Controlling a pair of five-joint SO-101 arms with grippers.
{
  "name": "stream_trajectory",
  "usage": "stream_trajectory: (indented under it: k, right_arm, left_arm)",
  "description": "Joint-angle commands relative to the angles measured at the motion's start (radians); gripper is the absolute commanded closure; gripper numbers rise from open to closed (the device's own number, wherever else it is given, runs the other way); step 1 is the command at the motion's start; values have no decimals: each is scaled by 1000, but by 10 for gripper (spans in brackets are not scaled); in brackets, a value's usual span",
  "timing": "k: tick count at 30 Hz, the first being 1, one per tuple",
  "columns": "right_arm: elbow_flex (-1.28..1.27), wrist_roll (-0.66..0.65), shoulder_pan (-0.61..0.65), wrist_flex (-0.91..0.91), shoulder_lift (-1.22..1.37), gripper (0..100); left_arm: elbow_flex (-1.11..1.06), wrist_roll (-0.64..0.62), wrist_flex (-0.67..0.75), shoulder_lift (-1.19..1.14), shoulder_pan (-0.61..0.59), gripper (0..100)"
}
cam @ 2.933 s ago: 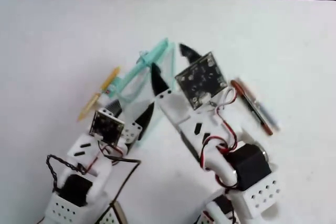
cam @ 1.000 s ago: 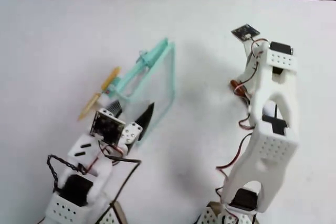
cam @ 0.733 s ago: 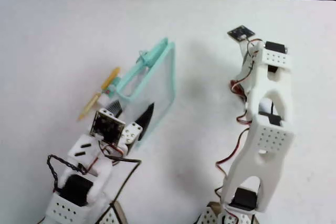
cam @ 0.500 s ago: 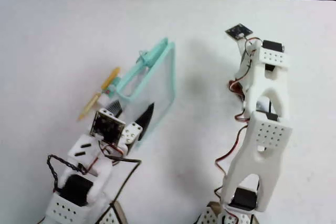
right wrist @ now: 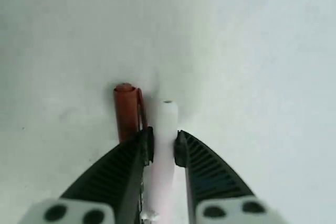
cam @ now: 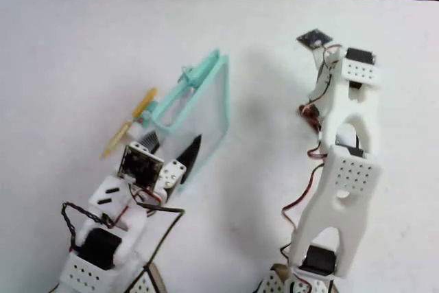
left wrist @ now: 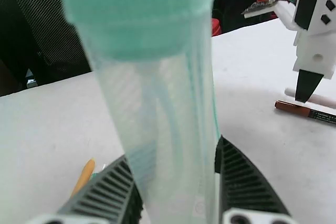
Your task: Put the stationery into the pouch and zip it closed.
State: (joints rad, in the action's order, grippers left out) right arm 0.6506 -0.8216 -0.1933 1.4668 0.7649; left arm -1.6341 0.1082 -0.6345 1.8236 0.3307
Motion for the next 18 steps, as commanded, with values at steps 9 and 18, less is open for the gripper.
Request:
stream_trajectory:
  k: [9, 18]
  right_arm:
    - [57, -2, 45, 203, -321, 981]
    - [48, 193, 104, 245, -602, 981]
  left_arm:
    - [6, 0, 20, 1, -5, 808]
    - [6, 0, 20, 1, -5, 808]
